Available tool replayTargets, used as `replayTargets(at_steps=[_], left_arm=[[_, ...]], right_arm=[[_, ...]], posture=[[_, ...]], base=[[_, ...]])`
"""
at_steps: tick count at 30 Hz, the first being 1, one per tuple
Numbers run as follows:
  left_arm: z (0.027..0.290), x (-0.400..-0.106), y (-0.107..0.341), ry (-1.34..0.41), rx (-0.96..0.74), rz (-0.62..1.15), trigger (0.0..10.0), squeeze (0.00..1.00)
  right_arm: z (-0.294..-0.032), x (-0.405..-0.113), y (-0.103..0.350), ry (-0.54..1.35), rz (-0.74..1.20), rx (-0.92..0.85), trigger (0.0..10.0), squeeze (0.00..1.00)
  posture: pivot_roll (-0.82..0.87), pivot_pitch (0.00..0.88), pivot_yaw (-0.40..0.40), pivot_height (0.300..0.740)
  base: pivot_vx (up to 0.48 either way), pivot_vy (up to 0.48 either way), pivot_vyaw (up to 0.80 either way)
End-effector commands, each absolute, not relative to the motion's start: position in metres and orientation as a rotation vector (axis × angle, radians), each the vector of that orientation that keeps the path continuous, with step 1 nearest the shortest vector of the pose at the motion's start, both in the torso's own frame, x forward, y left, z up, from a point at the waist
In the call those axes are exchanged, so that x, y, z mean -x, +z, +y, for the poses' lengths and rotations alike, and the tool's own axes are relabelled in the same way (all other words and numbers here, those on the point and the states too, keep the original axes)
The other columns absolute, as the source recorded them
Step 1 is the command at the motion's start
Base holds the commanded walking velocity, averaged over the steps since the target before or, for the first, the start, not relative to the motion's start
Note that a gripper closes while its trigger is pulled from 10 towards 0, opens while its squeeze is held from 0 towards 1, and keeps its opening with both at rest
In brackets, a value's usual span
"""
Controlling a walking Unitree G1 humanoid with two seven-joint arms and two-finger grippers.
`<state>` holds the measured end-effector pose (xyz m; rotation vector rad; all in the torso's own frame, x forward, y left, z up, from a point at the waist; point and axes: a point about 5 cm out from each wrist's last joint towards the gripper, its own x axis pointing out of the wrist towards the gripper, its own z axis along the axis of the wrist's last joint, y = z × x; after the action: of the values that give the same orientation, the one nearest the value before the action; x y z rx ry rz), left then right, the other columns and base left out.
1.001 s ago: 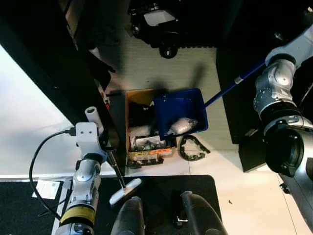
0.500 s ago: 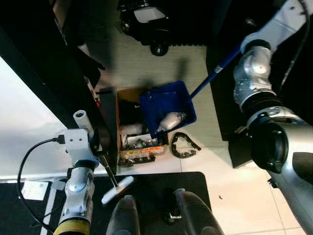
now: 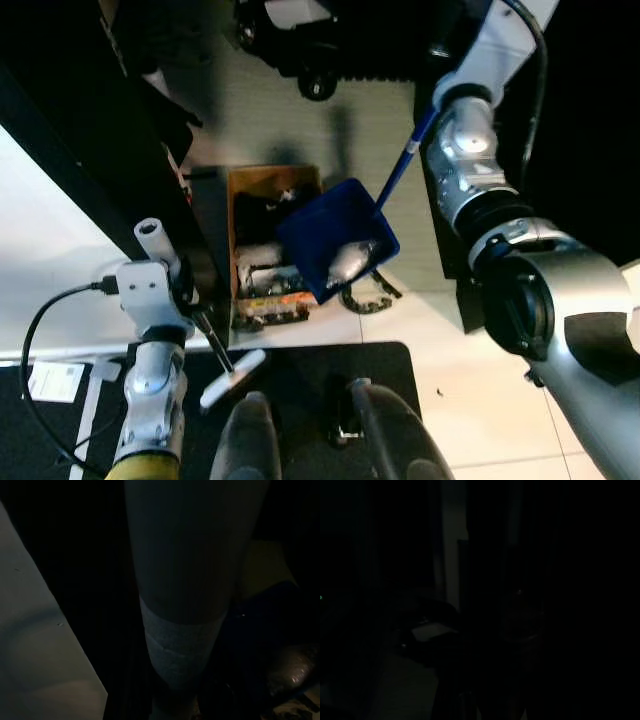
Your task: Sweep floor
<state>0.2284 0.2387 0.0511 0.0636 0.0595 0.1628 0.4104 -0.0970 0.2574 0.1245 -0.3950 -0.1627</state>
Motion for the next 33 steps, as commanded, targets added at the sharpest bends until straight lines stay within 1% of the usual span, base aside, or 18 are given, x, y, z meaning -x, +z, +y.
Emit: replayTargets(at_steps=[1,4,5,7,8,11,12,14,17,19,23,29,31,33], left_arm=[[0.236,-0.216,0.03,0.171,-0.039,0.171,10.0,0.0],[0.237,-0.216,0.032,0.181,-0.042,0.163,10.0,0.0],[0.237,-0.216,0.032,0.181,-0.042,0.163,10.0,0.0],[0.237,-0.215,0.033,0.185,-0.042,0.162,10.0,0.0],[0.237,-0.215,0.033,0.185,-0.042,0.162,10.0,0.0],[0.237,-0.216,0.034,0.188,-0.043,0.159,10.0,0.0],[0.237,-0.216,0.034,0.188,-0.043,0.159,10.0,0.0],[0.238,-0.216,0.035,0.188,-0.044,0.159,10.0,0.0],[0.239,-0.218,0.036,0.185,-0.047,0.158,10.0,0.0],[0.239,-0.219,0.036,0.185,-0.047,0.157,10.0,0.0],[0.238,-0.221,0.038,0.181,-0.049,0.154,10.0,0.0],[0.238,-0.222,0.038,0.181,-0.05,0.152,10.0,0.0],[0.238,-0.221,0.039,0.182,-0.049,0.152,10.0,0.0],[0.238,-0.221,0.038,0.183,-0.051,0.153,10.0,0.0]], right_arm=[[-0.094,-0.409,0.273,-0.162,-0.468,-0.115,10.0,0.0],[-0.073,-0.405,0.283,-0.159,-0.514,-0.086,10.0,0.0],[-0.073,-0.405,0.283,-0.159,-0.514,-0.086,10.0,0.0],[-0.061,-0.401,0.287,-0.169,-0.545,-0.059,10.0,0.0],[-0.061,-0.401,0.287,-0.169,-0.545,-0.059,10.0,0.0],[-0.037,-0.392,0.289,-0.178,-0.616,-0.002,10.0,0.0],[-0.037,-0.392,0.289,-0.178,-0.616,-0.002,10.0,0.0],[-0.025,-0.385,0.287,-0.167,-0.655,0.018,10.0,0.0],[-0.007,-0.374,0.283,-0.144,-0.706,0.017,10.0,0.0],[-0.004,-0.373,0.283,-0.143,-0.718,0.016,10.0,0.0],[0.013,-0.36,0.287,-0.146,-0.8,-0.004,10.0,0.0],[0.027,-0.348,0.291,-0.17,-0.871,-0.044,10.0,0.0],[0.03,-0.345,0.291,-0.166,-0.884,-0.055,10.0,0.0],[0.039,-0.336,0.291,-0.14,-0.924,-0.086,10.0,0.0]], posture=[[0.1,0.175,-0.191,0.74],[0.1,0.175,-0.197,0.74],[0.1,0.175,-0.197,0.74],[0.1,0.172,-0.199,0.74],[0.1,0.172,-0.199,0.74],[0.1,0.172,-0.198,0.736],[0.1,0.172,-0.198,0.736],[0.1,0.172,-0.194,0.726],[0.1,0.172,-0.191,0.726],[0.1,0.172,-0.191,0.726],[0.1,0.167,-0.185,0.726],[0.1,0.165,-0.188,0.726],[0.1,0.165,-0.188,0.726],[0.1,0.164,-0.189,0.726]], base=[[0.0,0.0,0.0],[0.0,0.0,0.0],[0.0,0.0,0.0],[0.0,0.0,0.0],[0.0,0.0,0.0],[0.0,0.0,0.0],[0.0,0.0,0.0],[0.0,0.0,0.0],[0.0,0.0,0.0],[0.0,0.0,0.0],[0.0,0.0,0.0],[0.0,0.0,0.0],[0.0,0.0,0.0],[0.0,0.0,0.0]])
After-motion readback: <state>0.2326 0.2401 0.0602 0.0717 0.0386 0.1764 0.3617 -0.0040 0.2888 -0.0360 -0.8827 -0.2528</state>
